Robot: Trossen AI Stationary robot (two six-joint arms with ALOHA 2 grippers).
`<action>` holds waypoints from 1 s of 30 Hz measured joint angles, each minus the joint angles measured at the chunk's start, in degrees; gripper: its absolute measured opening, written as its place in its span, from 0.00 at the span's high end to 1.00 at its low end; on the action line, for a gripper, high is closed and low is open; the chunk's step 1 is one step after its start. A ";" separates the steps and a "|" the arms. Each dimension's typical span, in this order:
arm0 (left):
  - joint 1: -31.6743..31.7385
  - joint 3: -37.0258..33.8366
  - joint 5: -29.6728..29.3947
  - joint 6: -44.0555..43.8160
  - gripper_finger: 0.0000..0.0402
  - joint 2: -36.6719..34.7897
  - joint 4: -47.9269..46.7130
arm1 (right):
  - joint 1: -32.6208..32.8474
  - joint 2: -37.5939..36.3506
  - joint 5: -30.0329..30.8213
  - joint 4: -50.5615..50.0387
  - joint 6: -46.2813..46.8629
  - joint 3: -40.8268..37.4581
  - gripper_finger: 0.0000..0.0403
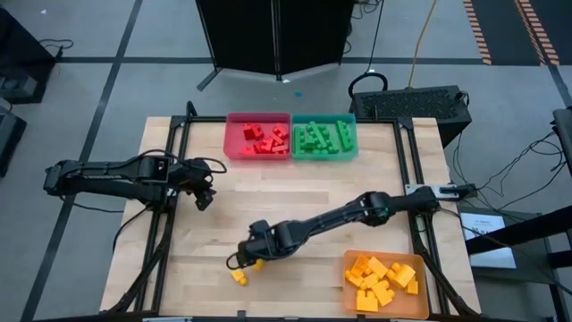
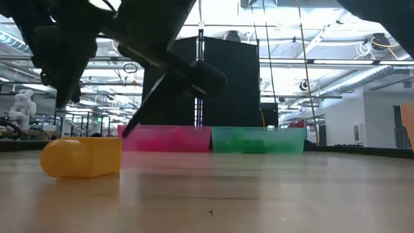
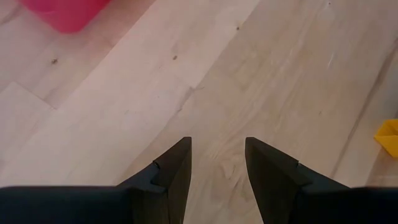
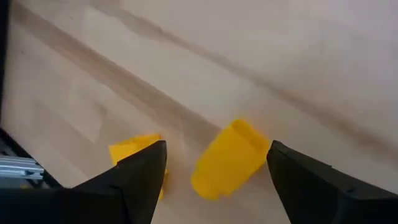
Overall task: Sort blocks
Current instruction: Put the yellow game piece into the yellow bin
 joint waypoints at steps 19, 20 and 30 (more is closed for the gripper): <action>-5.18 0.00 -0.98 -1.79 0.62 0.00 0.07 | 0.76 5.25 0.29 -0.45 16.35 0.31 0.39; -5.30 0.00 -1.34 -1.81 0.62 0.00 0.08 | 0.62 5.29 0.27 -1.15 16.22 0.31 0.41; -5.61 0.00 -1.75 -1.79 0.62 0.00 0.11 | 0.19 4.86 -0.41 -2.45 13.82 0.11 0.72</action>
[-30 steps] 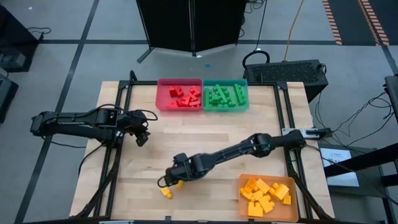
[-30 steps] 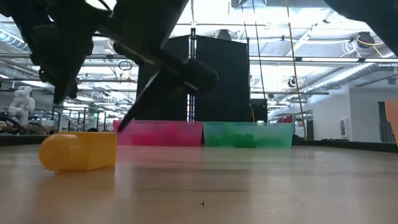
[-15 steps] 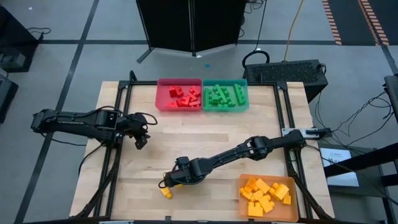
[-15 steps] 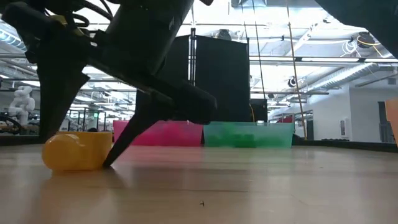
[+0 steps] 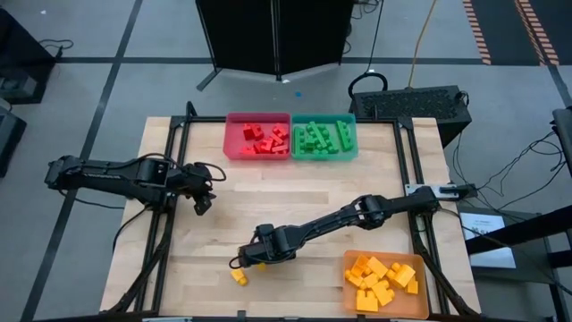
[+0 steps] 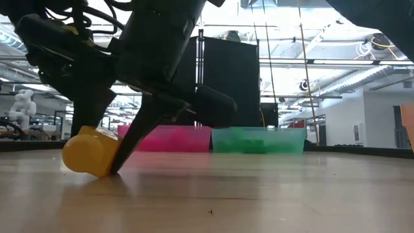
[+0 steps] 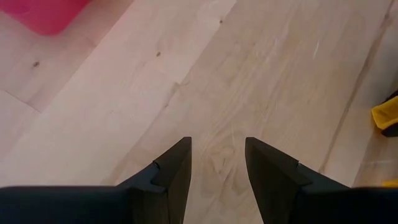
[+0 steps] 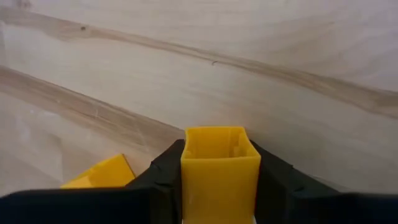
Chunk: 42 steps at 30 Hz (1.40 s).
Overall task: Sort blocks
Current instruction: Put the yellow game piece into the yellow bin
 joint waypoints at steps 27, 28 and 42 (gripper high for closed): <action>0.00 0.00 -1.39 0.48 0.62 0.04 -0.05 | 21.21 -21.45 -6.38 -35.63 27.05 -2.72 0.72; 0.00 0.00 -1.57 0.48 0.62 0.07 0.14 | 22.61 -21.45 -6.46 -35.54 29.72 -3.39 0.72; 0.02 0.00 -3.02 0.37 0.62 0.13 3.31 | 24.82 -21.41 -16.09 -35.66 33.25 -17.06 0.63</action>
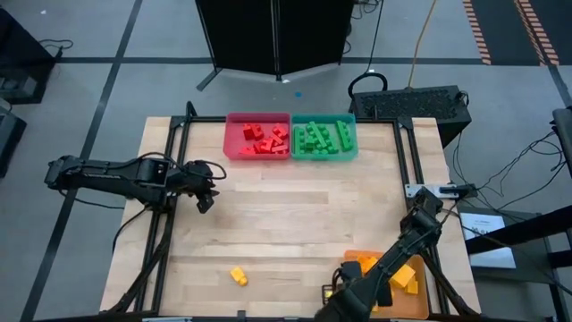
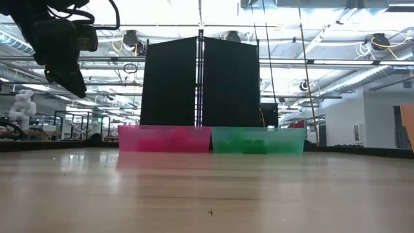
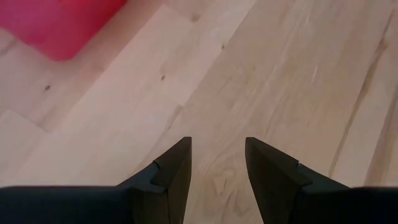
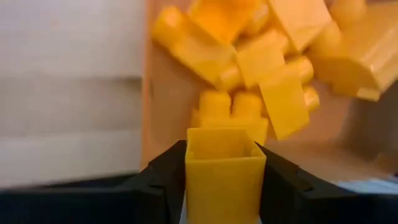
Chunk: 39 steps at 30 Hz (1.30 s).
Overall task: Sort blocks
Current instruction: Put the yellow game piece into the yellow bin, then move the yellow game piece to the center
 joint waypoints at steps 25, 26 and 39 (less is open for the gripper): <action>0.00 0.00 1.07 0.15 0.62 -0.02 -0.38 | -14.68 -2.35 18.47 39.23 -35.68 4.56 0.41; 0.00 0.00 1.09 0.11 0.62 -0.02 -0.42 | -15.68 -1.25 20.13 43.15 -38.51 4.54 0.41; -0.02 0.02 2.01 -0.26 0.62 0.00 -3.71 | -20.73 8.57 22.21 56.97 -52.16 4.32 0.41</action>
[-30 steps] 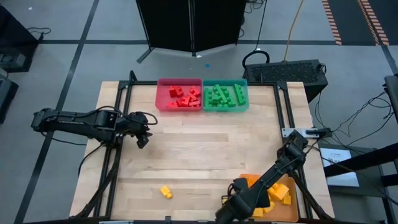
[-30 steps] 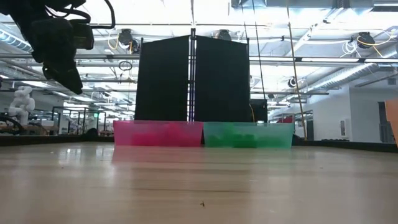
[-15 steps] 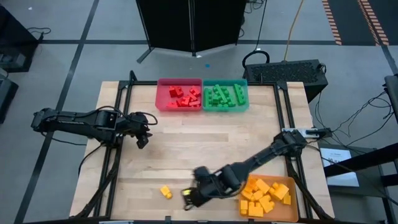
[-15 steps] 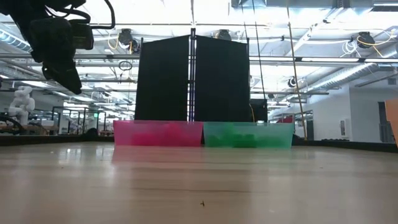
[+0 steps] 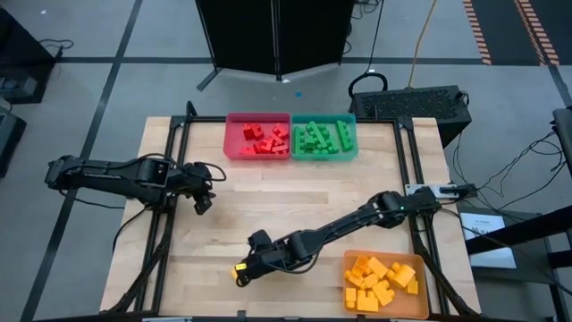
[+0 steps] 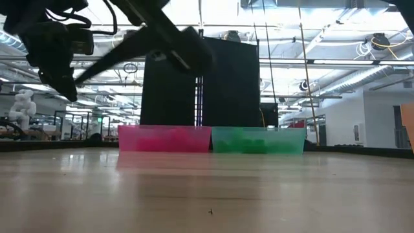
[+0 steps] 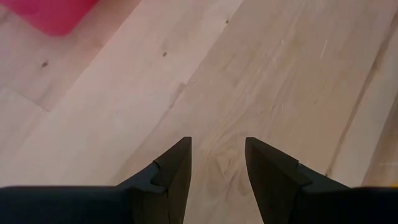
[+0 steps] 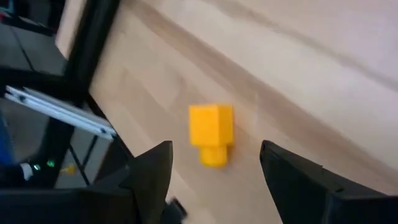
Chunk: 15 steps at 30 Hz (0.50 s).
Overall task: Sort blocks
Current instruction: Move the yellow game piece to the center
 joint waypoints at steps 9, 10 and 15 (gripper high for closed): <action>0.01 -0.01 0.00 -0.09 0.62 0.00 0.13 | -0.59 2.31 0.98 5.21 -3.71 0.04 0.41; 0.01 -0.01 0.00 -0.09 0.62 0.00 0.22 | -0.57 2.38 1.04 6.44 -4.18 0.08 0.41; 0.02 -0.02 -0.07 -0.13 0.62 -0.01 0.23 | -0.76 2.49 3.53 8.93 -6.52 0.10 0.41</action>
